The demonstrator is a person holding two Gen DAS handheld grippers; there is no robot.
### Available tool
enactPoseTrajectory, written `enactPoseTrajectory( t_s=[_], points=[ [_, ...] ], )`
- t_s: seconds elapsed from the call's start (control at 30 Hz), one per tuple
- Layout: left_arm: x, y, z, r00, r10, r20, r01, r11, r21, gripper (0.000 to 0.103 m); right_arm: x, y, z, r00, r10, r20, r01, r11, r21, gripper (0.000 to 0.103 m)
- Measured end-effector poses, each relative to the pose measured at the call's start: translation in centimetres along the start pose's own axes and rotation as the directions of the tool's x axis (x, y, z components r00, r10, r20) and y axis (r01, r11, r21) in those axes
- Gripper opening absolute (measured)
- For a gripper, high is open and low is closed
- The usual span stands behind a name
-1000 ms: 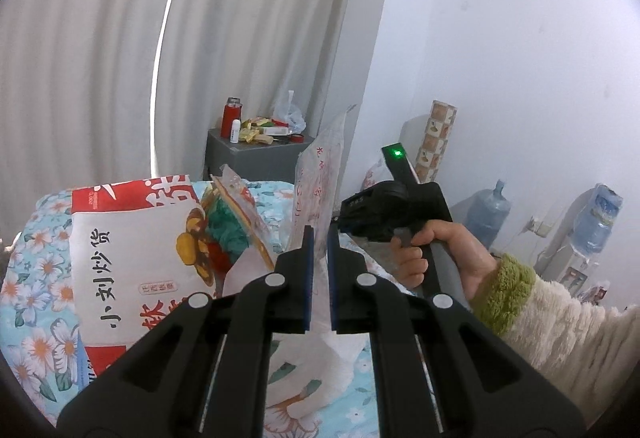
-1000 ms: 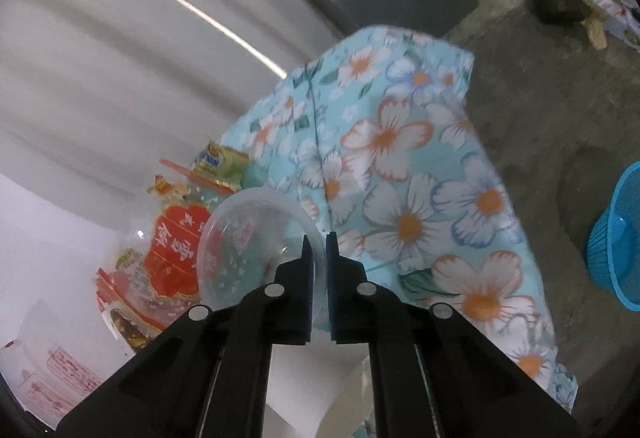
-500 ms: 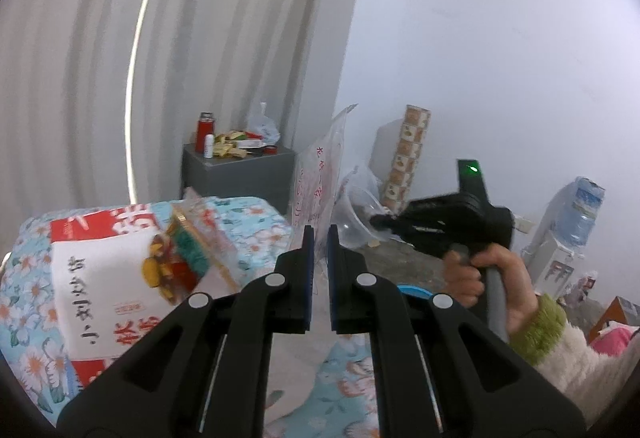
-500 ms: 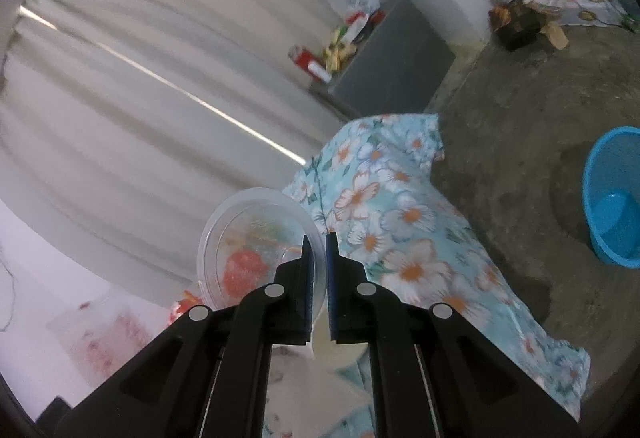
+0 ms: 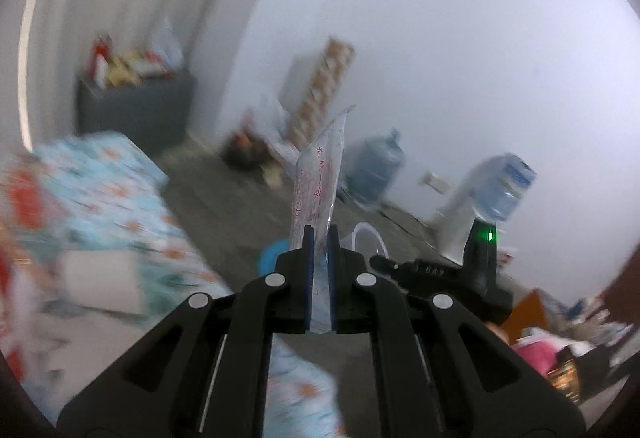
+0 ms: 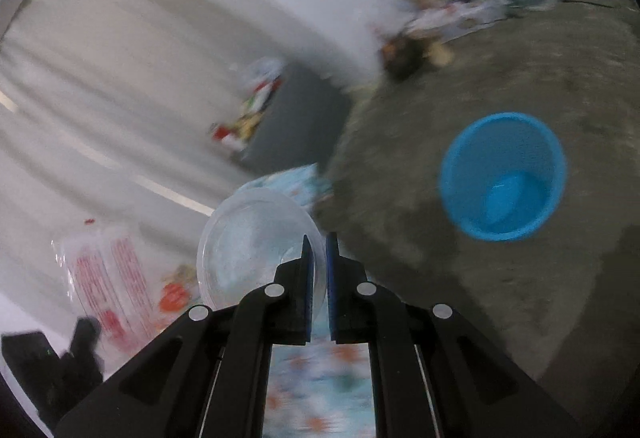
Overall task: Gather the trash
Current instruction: 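Carry both held items over the blue basket and open both tools, then bring both open tools back over the bed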
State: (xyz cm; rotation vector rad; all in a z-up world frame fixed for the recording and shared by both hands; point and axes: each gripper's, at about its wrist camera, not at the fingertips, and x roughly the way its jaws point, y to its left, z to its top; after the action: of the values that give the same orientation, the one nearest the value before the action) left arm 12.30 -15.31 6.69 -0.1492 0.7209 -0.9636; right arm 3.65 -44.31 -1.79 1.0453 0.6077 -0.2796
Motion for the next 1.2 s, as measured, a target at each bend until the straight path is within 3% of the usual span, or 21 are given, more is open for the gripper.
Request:
enactPoseTrajectory(
  t_s=[0.17, 0.23, 0.4, 0.67, 0.73, 0.77, 0.83, 0.93, 1.13, 1.2],
  points=[
    [10.4, -0.6, 1.6, 0.982, -0.055, -0.181, 0.048, 0.998, -0.045, 0.004, 0.7, -6.2, 1.3, 0.994, -0.113, 0.009, 0.111, 0.988, 0.106, 0.006],
    [15.0, -1.2, 1.6, 0.964, -0.059, -0.258, 0.051, 0.998, -0.037, 0.004, 1.6, -8.5, 1.9, 0.988, -0.152, 0.0, 0.151, 0.979, 0.141, 0.006],
    [26.3, -0.8, 0.2, 0.9, -0.05, -0.433, 0.042, 0.999, -0.029, 0.004, 5.2, -14.0, 3.1, 0.973, -0.228, -0.044, 0.232, 0.949, 0.212, 0.006],
    [39.6, -0.4, -2.8, 0.838, 0.073, -0.542, -0.026, 0.995, 0.093, 0.008, 12.4, -20.2, 6.2, 0.942, -0.315, -0.12, 0.335, 0.915, 0.224, 0.01],
    [41.6, 0.1, -3.4, 0.821, 0.112, -0.56, -0.063, 0.992, 0.106, 0.032, 13.8, -21.3, 6.7, 0.928, -0.346, -0.141, 0.37, 0.899, 0.233, 0.03],
    [42.1, 0.3, -3.7, 0.816, 0.136, -0.563, -0.086, 0.99, 0.114, 0.037, 14.3, -22.2, 6.8, 0.915, -0.374, -0.15, 0.401, 0.88, 0.253, 0.051],
    [42.8, 0.4, -3.9, 0.817, 0.172, -0.55, -0.12, 0.984, 0.13, 0.04, 14.2, -22.8, 6.6, 0.916, -0.377, -0.141, 0.402, 0.873, 0.276, 0.055],
    [41.8, -0.1, -3.8, 0.829, 0.163, -0.535, -0.099, 0.984, 0.147, 0.046, 13.9, -22.6, 6.4, 0.923, -0.363, -0.127, 0.384, 0.884, 0.267, 0.06],
    [37.7, -2.6, -2.1, 0.872, 0.142, -0.468, -0.059, 0.98, 0.188, 0.055, 10.7, -19.8, 5.2, 0.92, -0.386, -0.069, 0.391, 0.892, 0.226, 0.062],
    [35.3, -3.5, -1.3, 0.892, 0.131, -0.432, -0.047, 0.979, 0.199, 0.058, 9.3, -17.9, 4.9, 0.913, -0.407, -0.045, 0.407, 0.891, 0.199, 0.067]
  ],
)
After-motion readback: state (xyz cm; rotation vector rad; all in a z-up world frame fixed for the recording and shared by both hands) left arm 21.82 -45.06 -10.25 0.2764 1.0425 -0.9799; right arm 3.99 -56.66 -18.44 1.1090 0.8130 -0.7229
